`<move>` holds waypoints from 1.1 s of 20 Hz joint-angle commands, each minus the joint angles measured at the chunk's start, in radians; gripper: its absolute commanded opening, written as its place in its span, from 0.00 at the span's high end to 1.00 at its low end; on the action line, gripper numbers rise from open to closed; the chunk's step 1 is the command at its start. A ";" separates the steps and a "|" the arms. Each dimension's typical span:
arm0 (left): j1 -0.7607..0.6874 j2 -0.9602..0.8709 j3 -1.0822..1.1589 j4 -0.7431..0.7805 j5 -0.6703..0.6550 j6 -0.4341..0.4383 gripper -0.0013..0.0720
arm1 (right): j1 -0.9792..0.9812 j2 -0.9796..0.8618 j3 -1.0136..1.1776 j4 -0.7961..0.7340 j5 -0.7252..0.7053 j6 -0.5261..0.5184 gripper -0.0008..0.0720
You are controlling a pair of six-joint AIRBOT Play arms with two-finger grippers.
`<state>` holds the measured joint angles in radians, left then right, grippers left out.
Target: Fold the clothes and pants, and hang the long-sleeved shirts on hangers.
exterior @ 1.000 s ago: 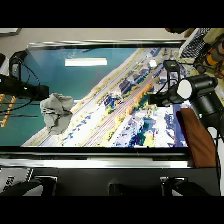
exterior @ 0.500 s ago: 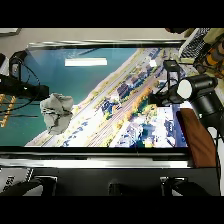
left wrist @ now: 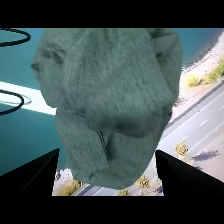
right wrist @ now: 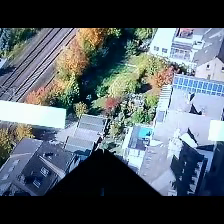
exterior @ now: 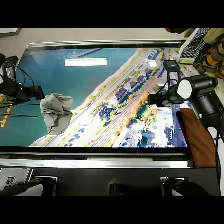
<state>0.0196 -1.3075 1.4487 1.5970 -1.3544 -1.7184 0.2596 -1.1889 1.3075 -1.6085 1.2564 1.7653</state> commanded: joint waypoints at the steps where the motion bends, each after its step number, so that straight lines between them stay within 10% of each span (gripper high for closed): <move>1: 0.023 -0.100 0.000 0.026 0.076 -0.011 0.00 | 0.001 0.000 0.001 0.001 0.002 0.001 0.93; 8: 0.023 -0.288 0.000 0.025 0.088 -0.011 0.06 | 0.001 0.000 0.001 0.003 0.010 0.005 0.93; 10: 0.023 -0.280 0.000 0.002 0.071 -0.010 0.81 | 0.001 0.000 0.001 0.003 0.010 0.009 0.93; 11: 0.023 -0.270 0.001 -0.027 0.072 0.002 0.96 | 0.001 0.000 0.001 0.003 0.009 0.021 0.93; 14: 0.010 -0.238 0.043 -0.240 0.064 0.086 0.96 | 0.001 0.000 0.001 0.001 0.032 0.058 0.78; 22: -0.372 -0.194 0.318 -0.585 0.129 0.095 0.96 | 0.001 0.056 0.001 -0.213 0.261 0.110 0.78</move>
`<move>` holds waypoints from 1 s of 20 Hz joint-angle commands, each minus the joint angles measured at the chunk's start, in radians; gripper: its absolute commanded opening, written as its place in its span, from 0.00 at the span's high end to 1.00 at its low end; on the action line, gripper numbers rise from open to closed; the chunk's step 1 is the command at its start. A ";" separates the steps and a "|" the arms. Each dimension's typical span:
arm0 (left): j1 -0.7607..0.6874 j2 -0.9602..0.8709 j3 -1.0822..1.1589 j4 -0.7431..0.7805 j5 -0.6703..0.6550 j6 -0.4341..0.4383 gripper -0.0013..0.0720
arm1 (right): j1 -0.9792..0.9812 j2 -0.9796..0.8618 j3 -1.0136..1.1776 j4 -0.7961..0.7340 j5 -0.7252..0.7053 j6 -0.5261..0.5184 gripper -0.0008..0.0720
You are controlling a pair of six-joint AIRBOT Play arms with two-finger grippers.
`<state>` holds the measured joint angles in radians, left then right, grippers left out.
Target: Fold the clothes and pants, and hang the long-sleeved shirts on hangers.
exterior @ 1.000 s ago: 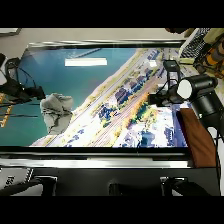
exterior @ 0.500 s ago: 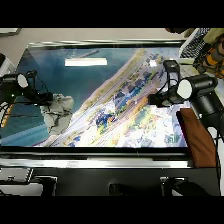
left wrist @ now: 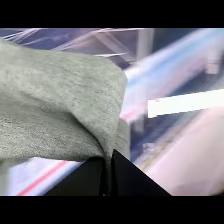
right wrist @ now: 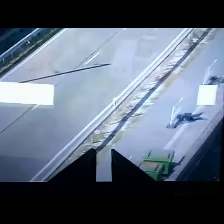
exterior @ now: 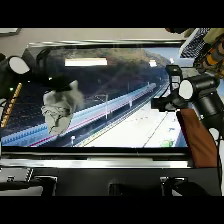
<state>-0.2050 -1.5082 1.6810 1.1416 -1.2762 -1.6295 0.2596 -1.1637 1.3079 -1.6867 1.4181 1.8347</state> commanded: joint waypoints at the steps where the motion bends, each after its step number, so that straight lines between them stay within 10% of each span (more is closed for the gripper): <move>1: -0.217 0.005 0.092 -0.149 0.109 -0.010 0.96 | 0.001 0.057 0.001 -0.219 0.136 0.056 0.78; 12: -0.661 -0.354 0.092 -0.187 0.307 -0.189 0.94 | 0.001 0.261 0.000 -0.468 0.266 0.078 0.78; 14: -0.609 -0.327 0.092 -0.187 0.297 -0.175 0.44 | 0.001 0.261 -0.006 -0.428 0.220 0.137 0.64; 15: -0.564 -0.299 0.092 -0.176 0.271 -0.170 0.23 | 0.001 0.261 -0.013 -0.382 0.179 0.178 0.38; 20: -0.272 -0.088 0.092 0.055 -0.065 -0.140 0.23 | -0.078 0.176 0.062 -0.134 0.067 0.298 0.22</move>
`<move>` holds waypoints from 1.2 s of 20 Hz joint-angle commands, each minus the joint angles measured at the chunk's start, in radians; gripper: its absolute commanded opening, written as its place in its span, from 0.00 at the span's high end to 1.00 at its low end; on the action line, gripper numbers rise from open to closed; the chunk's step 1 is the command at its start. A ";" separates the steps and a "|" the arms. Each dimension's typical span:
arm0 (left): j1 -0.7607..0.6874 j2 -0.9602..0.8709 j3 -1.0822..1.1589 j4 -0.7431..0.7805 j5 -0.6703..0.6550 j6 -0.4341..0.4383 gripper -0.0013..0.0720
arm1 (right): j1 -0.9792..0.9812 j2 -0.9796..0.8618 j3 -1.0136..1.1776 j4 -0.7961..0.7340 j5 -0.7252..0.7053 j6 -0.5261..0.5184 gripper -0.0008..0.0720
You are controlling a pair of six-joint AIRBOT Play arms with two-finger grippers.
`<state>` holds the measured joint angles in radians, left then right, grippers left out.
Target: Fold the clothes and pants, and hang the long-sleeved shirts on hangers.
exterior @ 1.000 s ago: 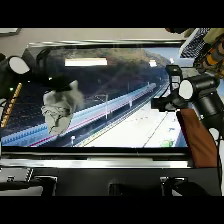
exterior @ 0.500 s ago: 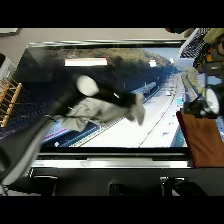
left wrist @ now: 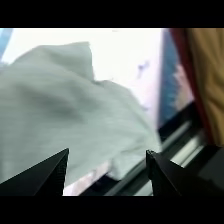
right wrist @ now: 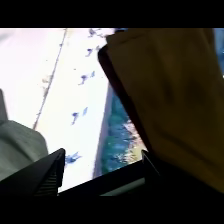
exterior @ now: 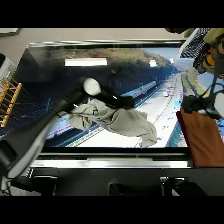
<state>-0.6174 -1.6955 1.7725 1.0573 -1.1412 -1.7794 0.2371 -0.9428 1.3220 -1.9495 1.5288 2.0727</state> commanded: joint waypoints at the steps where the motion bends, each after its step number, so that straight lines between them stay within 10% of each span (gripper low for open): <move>1: 0.196 0.145 0.000 0.201 -0.270 0.010 0.23 | -0.151 -0.068 0.084 0.200 -0.048 0.041 0.21; 6: 0.442 0.314 0.000 0.302 -0.415 0.070 0.23 | -0.639 -0.179 -0.033 0.847 -0.082 -0.306 0.21; 10: 0.525 0.328 0.000 0.302 -0.441 0.070 0.23 | -0.661 -0.215 -0.357 0.900 -0.090 -0.541 0.21; 19: 0.535 0.294 0.000 0.301 -0.441 0.068 0.23 | -0.496 -0.216 -0.786 1.102 -0.415 -0.635 0.21; 21: 0.538 0.294 0.000 0.310 -0.449 0.017 0.23 | -0.445 -0.216 -0.791 1.096 -0.461 -0.615 0.47; 23: 0.575 0.302 -0.035 0.342 -0.453 0.014 0.23 | -0.448 -0.213 -0.789 1.104 -0.473 -0.604 0.93; 24: 0.614 0.320 -0.098 0.363 -0.450 0.018 0.23 | -0.449 -0.204 -0.786 1.105 -0.473 -0.603 0.94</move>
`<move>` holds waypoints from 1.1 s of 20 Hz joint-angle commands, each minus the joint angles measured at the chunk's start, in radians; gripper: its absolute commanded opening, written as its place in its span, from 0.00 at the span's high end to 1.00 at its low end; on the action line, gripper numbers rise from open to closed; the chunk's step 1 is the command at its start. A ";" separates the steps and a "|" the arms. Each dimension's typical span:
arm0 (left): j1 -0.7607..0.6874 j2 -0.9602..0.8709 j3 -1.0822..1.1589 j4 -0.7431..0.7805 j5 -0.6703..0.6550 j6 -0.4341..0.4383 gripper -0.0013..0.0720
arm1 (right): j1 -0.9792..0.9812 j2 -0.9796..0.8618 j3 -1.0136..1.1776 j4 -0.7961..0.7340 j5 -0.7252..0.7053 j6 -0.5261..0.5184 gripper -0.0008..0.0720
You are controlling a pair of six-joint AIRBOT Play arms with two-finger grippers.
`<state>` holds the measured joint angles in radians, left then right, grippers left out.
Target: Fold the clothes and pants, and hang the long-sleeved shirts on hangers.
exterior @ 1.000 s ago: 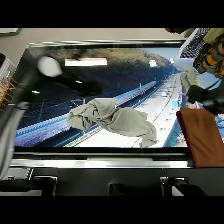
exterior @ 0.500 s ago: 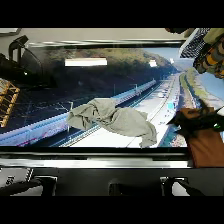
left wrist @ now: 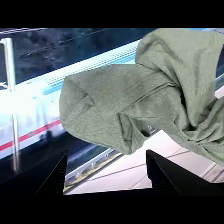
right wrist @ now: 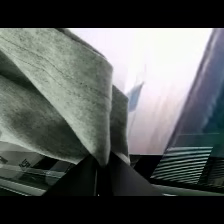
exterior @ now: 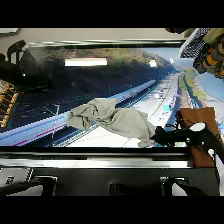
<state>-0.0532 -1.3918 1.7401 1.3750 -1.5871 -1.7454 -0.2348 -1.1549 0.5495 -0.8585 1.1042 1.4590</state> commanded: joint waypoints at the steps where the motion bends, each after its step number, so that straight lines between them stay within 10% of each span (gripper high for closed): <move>1: 0.102 0.048 -0.166 0.050 0.029 -0.017 0.23 | 0.023 0.025 -0.013 0.013 -0.049 0.011 0.94; 6: 0.338 0.189 -0.746 -0.325 0.404 0.185 0.23 | 0.023 0.116 -0.013 0.012 -0.008 0.042 0.94; 12: 0.328 0.129 -1.028 -0.626 0.535 0.458 0.23 | 0.023 0.136 -0.013 0.013 0.061 0.094 0.94; 22: 0.104 -0.050 -1.020 -0.818 0.733 0.436 0.26 | 0.023 0.136 -0.013 0.014 0.072 0.154 0.94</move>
<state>0.1013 -1.3956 0.7204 0.6281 -0.9169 -1.3048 -0.2123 -1.0195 0.5373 -0.8448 1.1748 1.5906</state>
